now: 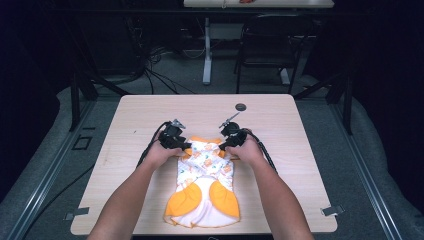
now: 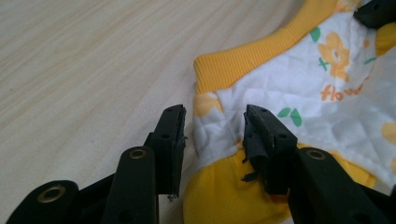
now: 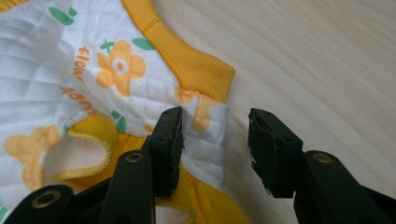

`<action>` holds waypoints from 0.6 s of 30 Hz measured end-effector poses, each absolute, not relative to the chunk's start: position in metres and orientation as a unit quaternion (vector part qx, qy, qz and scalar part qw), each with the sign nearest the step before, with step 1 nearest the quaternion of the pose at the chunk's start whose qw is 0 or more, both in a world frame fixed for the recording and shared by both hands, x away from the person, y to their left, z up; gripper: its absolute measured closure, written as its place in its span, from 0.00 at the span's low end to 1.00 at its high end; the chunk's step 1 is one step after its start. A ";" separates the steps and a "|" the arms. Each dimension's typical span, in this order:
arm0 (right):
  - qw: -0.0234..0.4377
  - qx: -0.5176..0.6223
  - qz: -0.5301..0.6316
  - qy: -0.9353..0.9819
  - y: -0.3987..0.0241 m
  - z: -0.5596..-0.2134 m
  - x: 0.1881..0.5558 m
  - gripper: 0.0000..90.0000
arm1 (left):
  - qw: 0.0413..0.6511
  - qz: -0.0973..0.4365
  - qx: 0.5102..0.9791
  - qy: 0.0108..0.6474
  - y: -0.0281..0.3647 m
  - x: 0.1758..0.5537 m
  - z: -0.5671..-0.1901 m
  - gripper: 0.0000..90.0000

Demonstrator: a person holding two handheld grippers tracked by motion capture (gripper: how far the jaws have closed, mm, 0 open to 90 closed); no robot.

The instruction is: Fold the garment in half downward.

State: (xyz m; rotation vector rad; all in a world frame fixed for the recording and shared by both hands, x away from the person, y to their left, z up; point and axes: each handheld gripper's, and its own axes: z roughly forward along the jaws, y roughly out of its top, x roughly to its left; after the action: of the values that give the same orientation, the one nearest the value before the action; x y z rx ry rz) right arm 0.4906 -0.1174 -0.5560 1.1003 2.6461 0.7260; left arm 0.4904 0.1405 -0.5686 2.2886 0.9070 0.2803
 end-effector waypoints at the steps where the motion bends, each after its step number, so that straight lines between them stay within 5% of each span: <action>1: 0.090 0.371 0.245 0.891 -0.118 -0.557 0.491 0.62 | 0.326 0.107 0.873 0.346 0.140 0.490 -0.569 0.66; 8: 0.079 0.384 0.264 0.881 -0.124 -0.561 0.489 0.69 | 0.327 0.094 0.872 0.353 0.141 0.489 -0.569 0.73; 18: 0.078 0.360 0.251 0.895 -0.116 -0.558 0.485 0.96 | 0.333 0.079 0.872 0.349 0.140 0.487 -0.569 0.91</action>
State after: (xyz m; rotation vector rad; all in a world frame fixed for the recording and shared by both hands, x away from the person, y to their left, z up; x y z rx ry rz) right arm 0.4852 -0.1165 -0.5581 1.0772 2.6808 0.7517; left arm 0.4874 0.1397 -0.5687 2.2771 0.9122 0.2054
